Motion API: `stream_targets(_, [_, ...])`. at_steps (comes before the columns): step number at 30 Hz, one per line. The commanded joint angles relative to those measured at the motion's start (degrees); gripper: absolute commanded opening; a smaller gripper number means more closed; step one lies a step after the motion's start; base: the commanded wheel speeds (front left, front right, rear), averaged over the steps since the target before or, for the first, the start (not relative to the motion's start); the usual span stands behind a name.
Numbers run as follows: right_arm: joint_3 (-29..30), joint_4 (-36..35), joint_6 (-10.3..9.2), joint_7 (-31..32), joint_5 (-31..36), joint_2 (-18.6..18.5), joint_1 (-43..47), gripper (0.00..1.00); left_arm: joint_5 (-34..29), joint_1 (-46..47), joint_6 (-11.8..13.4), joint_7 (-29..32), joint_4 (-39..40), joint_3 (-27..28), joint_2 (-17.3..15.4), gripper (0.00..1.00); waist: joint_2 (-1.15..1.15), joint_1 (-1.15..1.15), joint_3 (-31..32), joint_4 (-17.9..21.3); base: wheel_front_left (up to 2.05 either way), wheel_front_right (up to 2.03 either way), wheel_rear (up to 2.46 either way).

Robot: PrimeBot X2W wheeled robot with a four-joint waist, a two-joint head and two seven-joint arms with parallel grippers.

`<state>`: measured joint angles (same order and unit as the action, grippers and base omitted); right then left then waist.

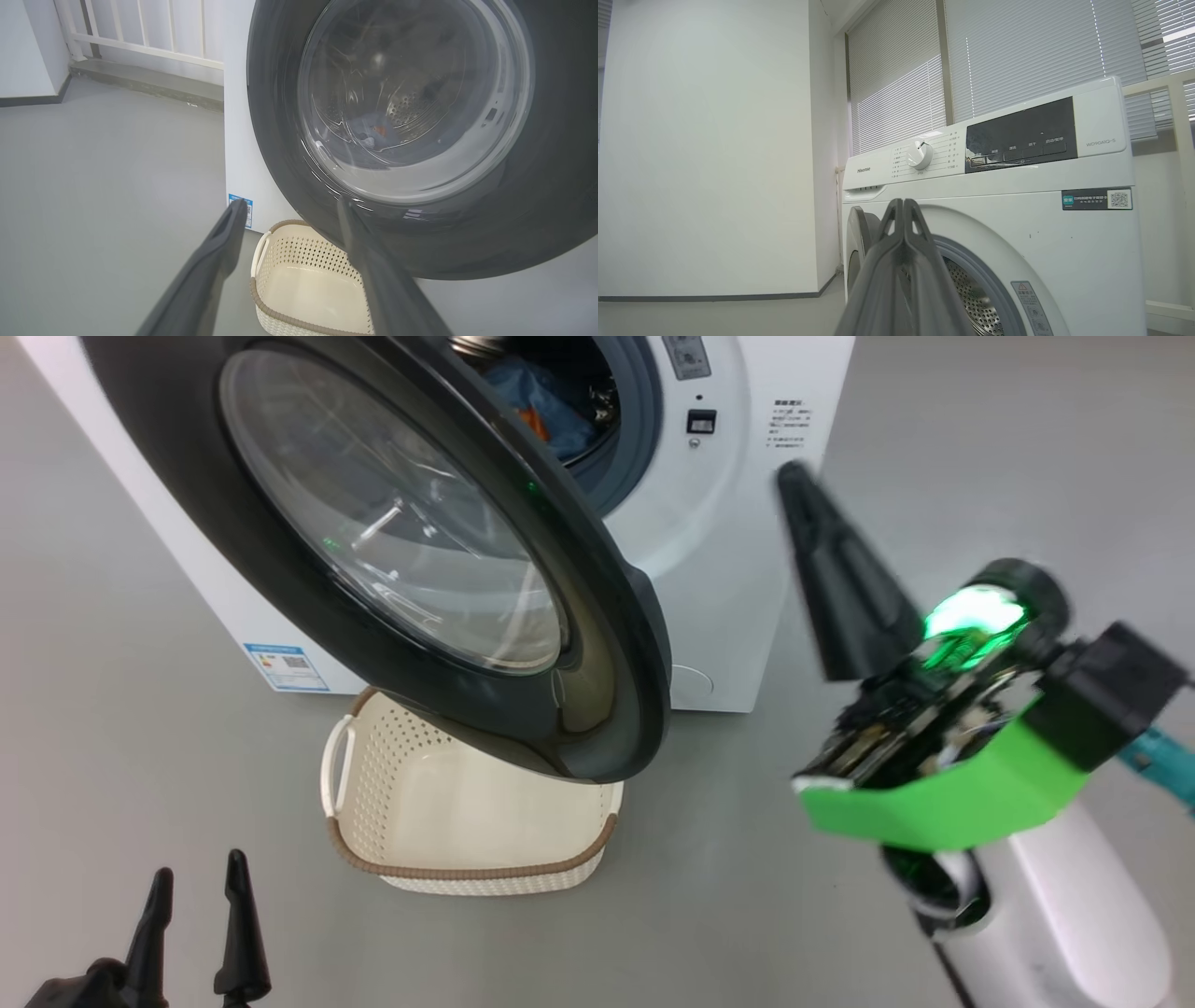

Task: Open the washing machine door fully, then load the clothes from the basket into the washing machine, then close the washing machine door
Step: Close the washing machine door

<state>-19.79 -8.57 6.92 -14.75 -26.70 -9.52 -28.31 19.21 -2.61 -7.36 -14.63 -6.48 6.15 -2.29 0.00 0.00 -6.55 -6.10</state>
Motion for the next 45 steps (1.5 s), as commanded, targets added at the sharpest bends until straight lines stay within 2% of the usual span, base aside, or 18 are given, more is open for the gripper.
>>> stream_targets(1, [-2.00, -1.65, 0.57, -0.25, -0.74, 0.92, -0.87, 0.00, 0.06, 0.19, -0.13, -0.37, 1.63, 1.73, -0.61, 1.00, 0.00, 0.00, 0.28, -0.46, 0.00, 0.00, 0.00])
stream_targets(7, [-12.60, 0.99, 0.57, -0.25, -3.74, 0.98, 0.75, 0.00, 1.47, -0.35, -0.13, -0.37, 1.28, 1.37, -0.60, 1.00, 0.00, 0.00, 0.39, -1.52, 0.00, 0.00, 0.00])
stream_targets(13, [-21.92, 11.81, 0.57, -0.25, -7.32, 0.45, 4.07, 0.00, 2.72, 0.07, -0.13, -0.37, 0.73, 0.05, -0.59, 1.00, 0.00, 0.00, 0.05, -3.03, 0.00, 0.00, 0.00])
stream_targets(18, [-25.70, 18.62, 0.57, -0.25, -9.28, 0.87, 5.61, 0.00, 3.51, 0.43, -0.13, -0.37, 0.72, -0.28, -0.59, 1.00, 0.00, 0.00, -0.78, -3.80, 0.00, 0.00, 0.00])
stream_targets(28, [-22.75, 28.67, 0.57, -0.25, -10.19, 1.74, 3.87, 0.00, 4.89, 1.38, -0.13, -0.37, 0.32, -1.20, -0.59, 1.00, 0.00, 0.00, -2.73, -4.75, 0.00, 0.00, 0.00])
stream_targets(45, [-12.84, 34.14, 0.57, -0.25, -8.47, 2.59, -0.43, 0.00, 4.92, 2.40, -0.13, -0.37, 0.55, -2.20, -0.59, 1.00, 0.00, 0.00, -4.39, -5.80, 0.00, 0.00, 0.00])
